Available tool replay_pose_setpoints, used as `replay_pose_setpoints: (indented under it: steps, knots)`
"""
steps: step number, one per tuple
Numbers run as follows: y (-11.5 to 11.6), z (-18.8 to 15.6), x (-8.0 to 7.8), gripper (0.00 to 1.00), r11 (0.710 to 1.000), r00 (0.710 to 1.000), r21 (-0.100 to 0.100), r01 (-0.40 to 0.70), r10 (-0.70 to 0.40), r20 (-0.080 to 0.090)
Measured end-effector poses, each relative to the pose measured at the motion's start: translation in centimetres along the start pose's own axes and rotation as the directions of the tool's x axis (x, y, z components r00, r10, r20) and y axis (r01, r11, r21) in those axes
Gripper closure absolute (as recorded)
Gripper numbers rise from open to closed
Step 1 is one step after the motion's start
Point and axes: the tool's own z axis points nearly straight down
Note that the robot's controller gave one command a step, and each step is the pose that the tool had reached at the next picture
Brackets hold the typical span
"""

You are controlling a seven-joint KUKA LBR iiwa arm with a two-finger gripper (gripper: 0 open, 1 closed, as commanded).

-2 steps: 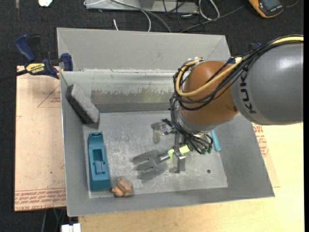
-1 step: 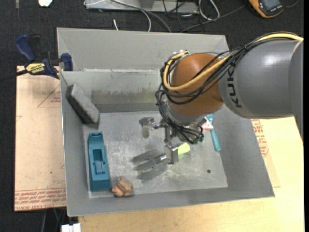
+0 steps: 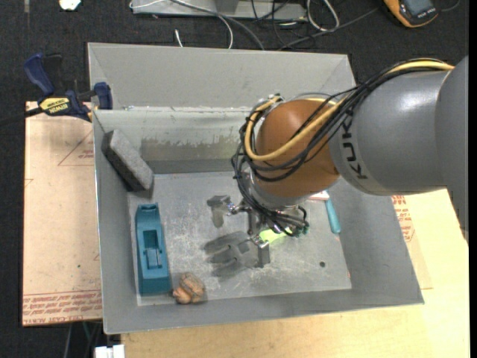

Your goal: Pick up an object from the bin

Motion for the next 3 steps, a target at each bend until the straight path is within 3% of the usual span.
replay_pose_setpoints:
  steps: [1,2,3]
  knots:
    - [-1.1,0.3,1.2,0.0,0.999,0.999,0.001,-0.034,0.034,0.002]
    - [-1.3,-0.6,1.4,0.0,0.972,0.972,0.0,0.236,-0.236,0.003]
    - [-1.6,1.7,0.9,0.0,0.987,0.987,0.0,0.162,-0.162,0.003]
